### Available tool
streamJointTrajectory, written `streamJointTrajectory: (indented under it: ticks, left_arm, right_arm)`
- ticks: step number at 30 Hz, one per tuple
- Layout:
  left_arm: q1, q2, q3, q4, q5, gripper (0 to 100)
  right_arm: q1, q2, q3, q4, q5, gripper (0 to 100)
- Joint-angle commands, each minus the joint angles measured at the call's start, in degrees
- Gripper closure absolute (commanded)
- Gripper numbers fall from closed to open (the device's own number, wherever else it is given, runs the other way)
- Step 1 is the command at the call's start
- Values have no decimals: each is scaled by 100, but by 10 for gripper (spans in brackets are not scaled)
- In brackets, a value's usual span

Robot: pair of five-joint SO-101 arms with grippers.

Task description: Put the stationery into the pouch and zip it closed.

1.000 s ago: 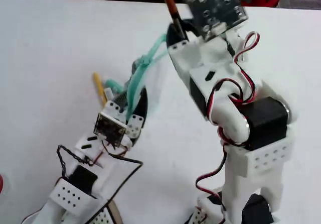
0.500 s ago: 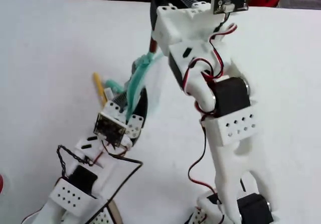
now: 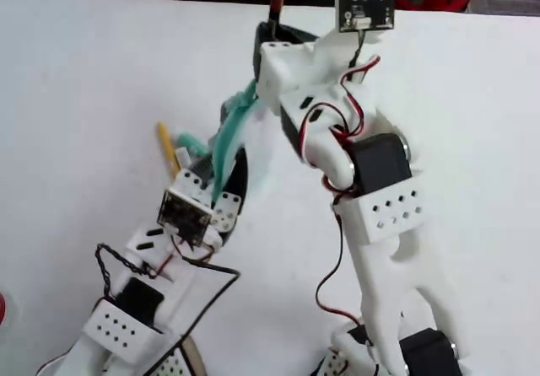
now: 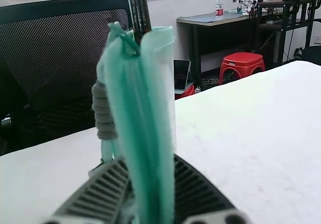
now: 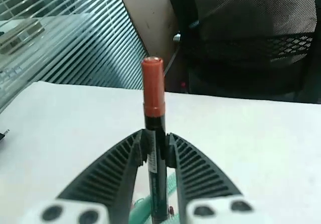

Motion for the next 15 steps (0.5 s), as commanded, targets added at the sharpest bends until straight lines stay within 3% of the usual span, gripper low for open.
streamJointTrajectory:
  ticks: [1, 5, 12, 15]
  left_arm:
    - [-31, -57, -35, -185, -35, 973]
    - [-31, -66, -35, -176, -35, 973]
    - [-31, -66, -35, -167, -35, 973]
    - [-31, -57, -35, -167, -35, 973]
  right_arm:
    - [-224, -163, -26, 110, -44, 981]
    - [-453, -154, -26, 426, -44, 981]
    - [-224, -163, -26, 708, 9, 966]
    - [-224, -207, -35, 954, 9, 825]
